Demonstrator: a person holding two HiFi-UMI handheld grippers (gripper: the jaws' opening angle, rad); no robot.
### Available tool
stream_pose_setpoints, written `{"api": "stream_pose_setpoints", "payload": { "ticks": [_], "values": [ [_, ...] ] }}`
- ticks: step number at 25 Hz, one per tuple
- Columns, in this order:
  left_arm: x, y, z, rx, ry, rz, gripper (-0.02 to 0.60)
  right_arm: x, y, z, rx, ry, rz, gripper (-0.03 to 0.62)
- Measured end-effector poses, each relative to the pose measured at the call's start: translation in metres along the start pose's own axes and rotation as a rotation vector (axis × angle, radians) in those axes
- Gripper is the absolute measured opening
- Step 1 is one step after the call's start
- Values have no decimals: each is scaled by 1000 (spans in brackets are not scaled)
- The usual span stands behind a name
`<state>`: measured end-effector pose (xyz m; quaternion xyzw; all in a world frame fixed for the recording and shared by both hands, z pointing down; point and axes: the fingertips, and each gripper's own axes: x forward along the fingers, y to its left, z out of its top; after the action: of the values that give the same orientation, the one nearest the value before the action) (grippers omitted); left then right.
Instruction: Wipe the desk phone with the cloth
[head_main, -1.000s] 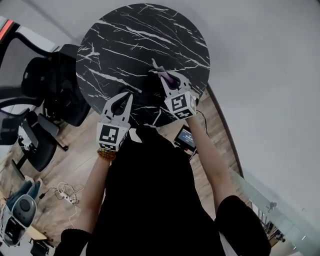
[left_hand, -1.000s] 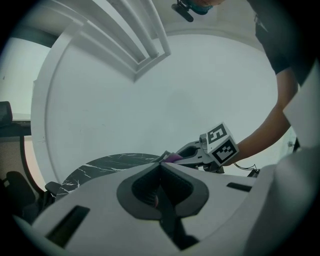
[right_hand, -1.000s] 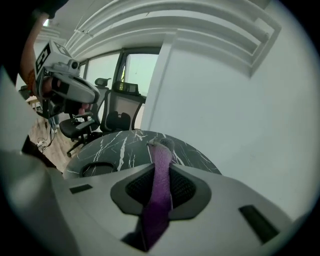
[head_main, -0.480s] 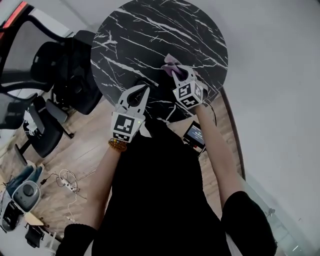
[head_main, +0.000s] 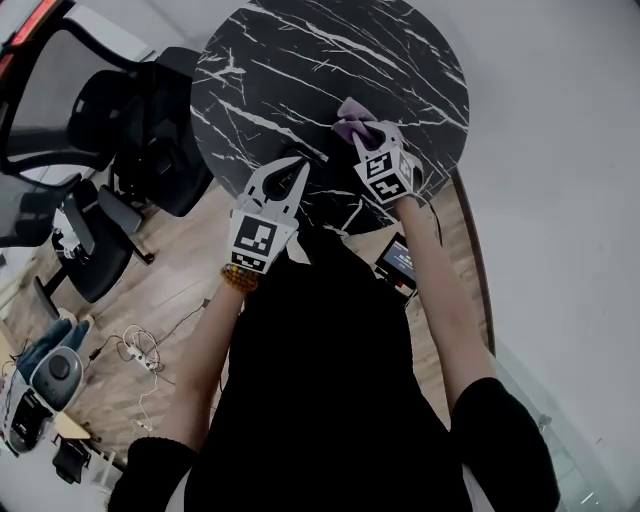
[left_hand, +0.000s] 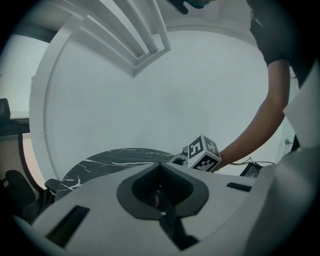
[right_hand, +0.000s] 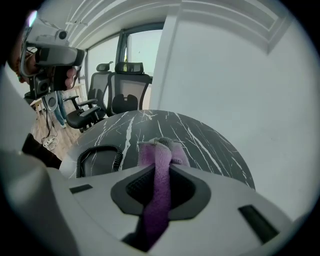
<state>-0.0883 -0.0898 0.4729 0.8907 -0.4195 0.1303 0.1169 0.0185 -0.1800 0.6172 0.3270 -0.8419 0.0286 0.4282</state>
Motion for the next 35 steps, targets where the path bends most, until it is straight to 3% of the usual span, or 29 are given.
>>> {"api": "stream_pose_setpoints", "payload": {
  "ticks": [3,8,24,35],
  "values": [
    [1,-1,-1,-1,4,-3,12,1,1,0,11,-3,4,71],
    [4,-6,-6,-4,11,-5,12,2,14,-4,-88,4,13,71],
    [4,-3,-12,-8,30,10,12,4,44,-15,-102,38,64,69],
    [7,-9,-14,-10,31,10,12,6,80,-26,-149,73,142,69]
  ]
}}
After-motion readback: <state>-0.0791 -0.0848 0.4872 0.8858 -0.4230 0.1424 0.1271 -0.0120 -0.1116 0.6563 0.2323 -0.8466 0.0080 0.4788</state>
